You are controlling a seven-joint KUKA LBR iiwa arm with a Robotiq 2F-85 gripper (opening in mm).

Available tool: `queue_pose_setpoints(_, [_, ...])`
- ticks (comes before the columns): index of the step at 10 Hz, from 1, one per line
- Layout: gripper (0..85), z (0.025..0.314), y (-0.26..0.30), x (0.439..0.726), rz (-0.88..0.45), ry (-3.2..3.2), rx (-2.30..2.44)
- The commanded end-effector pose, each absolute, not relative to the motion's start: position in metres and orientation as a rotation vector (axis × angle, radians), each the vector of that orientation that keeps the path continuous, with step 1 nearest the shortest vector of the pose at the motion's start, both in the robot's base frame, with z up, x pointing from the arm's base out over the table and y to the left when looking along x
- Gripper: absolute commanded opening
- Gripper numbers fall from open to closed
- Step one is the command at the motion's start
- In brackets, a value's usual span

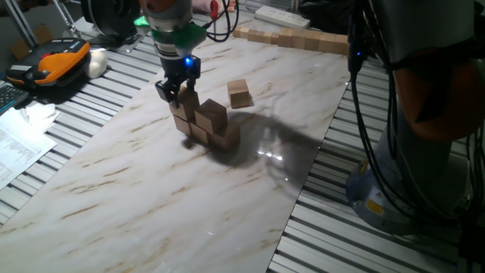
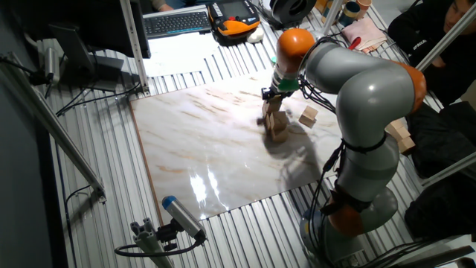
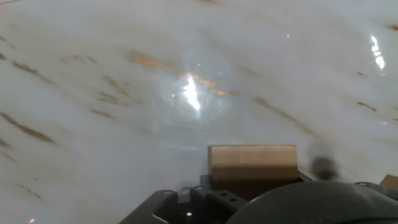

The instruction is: Stack the blocks into a pyramid shape

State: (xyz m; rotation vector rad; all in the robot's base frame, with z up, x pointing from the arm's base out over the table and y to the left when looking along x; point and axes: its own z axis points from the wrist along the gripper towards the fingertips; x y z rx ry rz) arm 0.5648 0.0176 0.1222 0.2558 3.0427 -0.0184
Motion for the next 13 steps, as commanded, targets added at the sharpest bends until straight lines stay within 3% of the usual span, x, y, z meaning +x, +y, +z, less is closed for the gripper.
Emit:
queue_pose_setpoints(1, [0.0,0.121,0.019,0.562,-0.019,3.039,0.264])
queue_pose_setpoints(13, [0.0,0.116,0.019,0.545,-0.032,3.037,0.252])
